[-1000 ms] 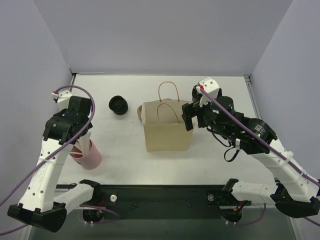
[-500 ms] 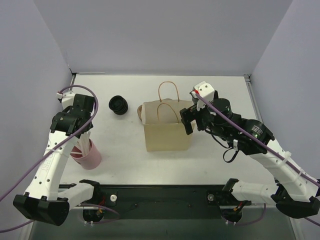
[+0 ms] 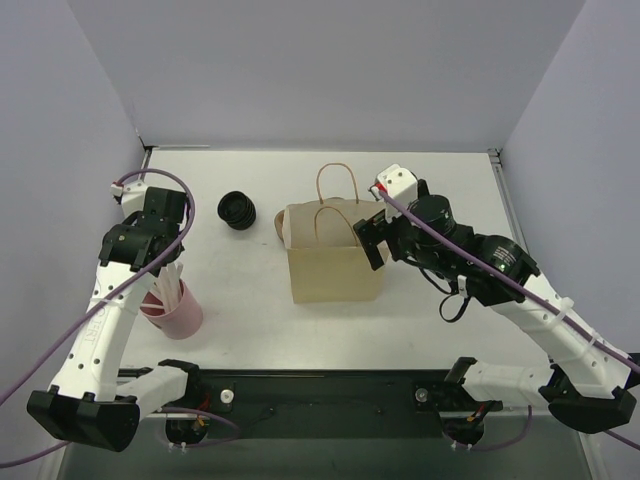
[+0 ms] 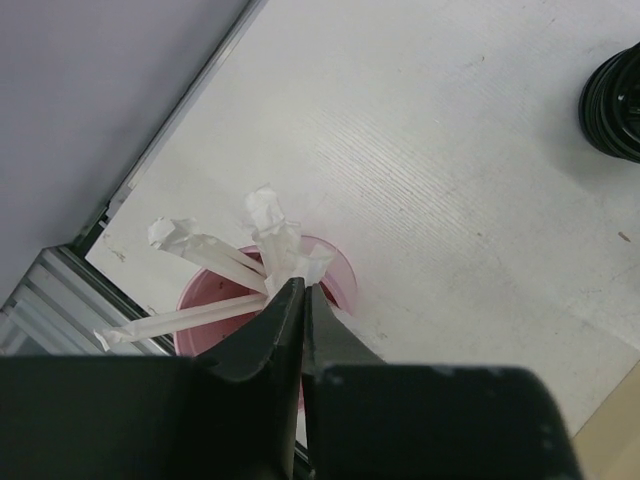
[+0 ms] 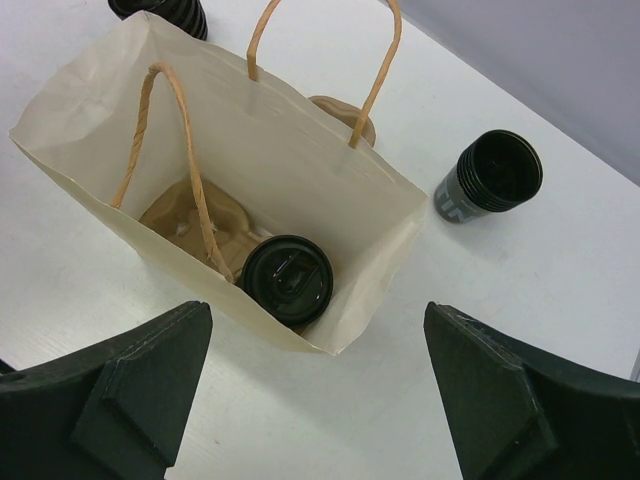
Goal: Pack the takeout coffee
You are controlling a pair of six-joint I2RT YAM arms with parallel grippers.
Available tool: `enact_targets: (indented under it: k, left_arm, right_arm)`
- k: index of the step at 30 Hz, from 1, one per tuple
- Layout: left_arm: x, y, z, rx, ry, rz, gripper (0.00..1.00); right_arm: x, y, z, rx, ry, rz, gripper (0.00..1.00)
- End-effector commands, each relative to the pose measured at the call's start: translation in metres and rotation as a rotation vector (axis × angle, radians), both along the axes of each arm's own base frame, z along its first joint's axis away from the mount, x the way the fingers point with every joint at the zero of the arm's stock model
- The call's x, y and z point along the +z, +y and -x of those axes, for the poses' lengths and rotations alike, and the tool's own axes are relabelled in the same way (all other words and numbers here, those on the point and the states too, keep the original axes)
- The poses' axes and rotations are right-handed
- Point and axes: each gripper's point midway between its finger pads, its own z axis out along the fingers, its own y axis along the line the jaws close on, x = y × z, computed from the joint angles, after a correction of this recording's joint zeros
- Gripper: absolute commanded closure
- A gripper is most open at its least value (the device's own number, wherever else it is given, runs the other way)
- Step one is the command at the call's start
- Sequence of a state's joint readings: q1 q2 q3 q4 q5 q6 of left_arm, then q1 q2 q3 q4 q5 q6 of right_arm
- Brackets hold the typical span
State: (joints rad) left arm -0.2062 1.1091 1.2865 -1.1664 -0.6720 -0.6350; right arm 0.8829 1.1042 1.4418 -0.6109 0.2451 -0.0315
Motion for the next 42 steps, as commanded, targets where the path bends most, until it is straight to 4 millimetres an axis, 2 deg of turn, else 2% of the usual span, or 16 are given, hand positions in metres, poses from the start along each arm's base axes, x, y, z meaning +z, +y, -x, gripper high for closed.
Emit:
enact_targets:
  k: [1,2,6,13,14,16,17,19,23,24,27,30,31,34,38,42]
  left_arm:
    - [0.008,0.003,0.001,0.005,-0.032,0.003,0.93]
    - [0.009,0.004,0.003,0.008,-0.038,0.004,0.99]
    - [0.02,0.005,0.009,0.017,-0.049,0.012,1.0]
    - [0.069,-0.005,0.016,-0.063,-0.148,0.071,1.0]
    - [0.082,-0.005,0.018,-0.073,-0.175,0.074,1.0]
    - [0.089,-0.002,0.027,-0.064,-0.162,0.069,1.0]
    - [0.103,-0.002,0.027,-0.059,-0.191,0.075,1.0]
    - [0.114,-0.002,0.032,-0.064,-0.205,0.079,1.0]
    - [0.158,-0.004,0.032,-0.095,-0.362,0.103,1.0]
    - [0.178,-0.005,0.03,-0.102,-0.444,0.117,1.0]
    - [0.216,-0.016,0.027,-0.164,-0.6,0.167,1.0]
    - [0.246,-0.041,0.016,-0.281,-0.697,0.253,1.0]
    - [0.25,-0.061,0.006,-0.37,-0.689,0.309,1.0]
    - [0.279,-0.088,-0.011,-0.474,-0.753,0.403,1.0]
    - [0.321,-0.13,-0.023,-0.646,-0.85,0.566,1.0]
    - [0.337,-0.165,-0.032,-0.765,-0.884,0.745,1.0]
  right_arm:
    - [0.006,0.001,-0.005,-0.001,-0.025,0.005,0.08]
    - [0.006,0.001,-0.005,0.001,-0.027,0.008,0.08]
    - [0.006,0.003,-0.007,0.007,-0.03,0.016,0.08]
    - [0.013,0.005,-0.01,0.018,-0.049,0.023,0.08]
    - [0.015,0.004,-0.01,0.015,-0.054,0.022,0.08]
    - [0.016,0.004,-0.011,0.018,-0.061,0.029,0.08]
    - [0.017,0.004,-0.011,0.019,-0.064,0.029,0.08]
    - [0.018,0.002,-0.012,0.011,-0.072,0.038,0.08]
    - [0.022,-0.002,-0.015,-0.008,-0.092,0.041,0.08]
    - [0.024,-0.003,-0.015,-0.014,-0.097,0.039,0.08]
    - [0.03,-0.011,-0.018,-0.061,-0.116,0.036,0.08]
    - [0.033,-0.014,-0.017,-0.069,-0.127,0.027,0.08]
    - [0.033,-0.015,-0.017,-0.075,-0.129,0.028,0.08]
    - [0.032,-0.019,-0.017,-0.086,-0.143,0.035,0.08]
    - [0.035,-0.028,-0.018,-0.125,-0.164,0.035,0.08]
    - [0.041,-0.034,-0.016,-0.14,-0.191,0.009,0.07]
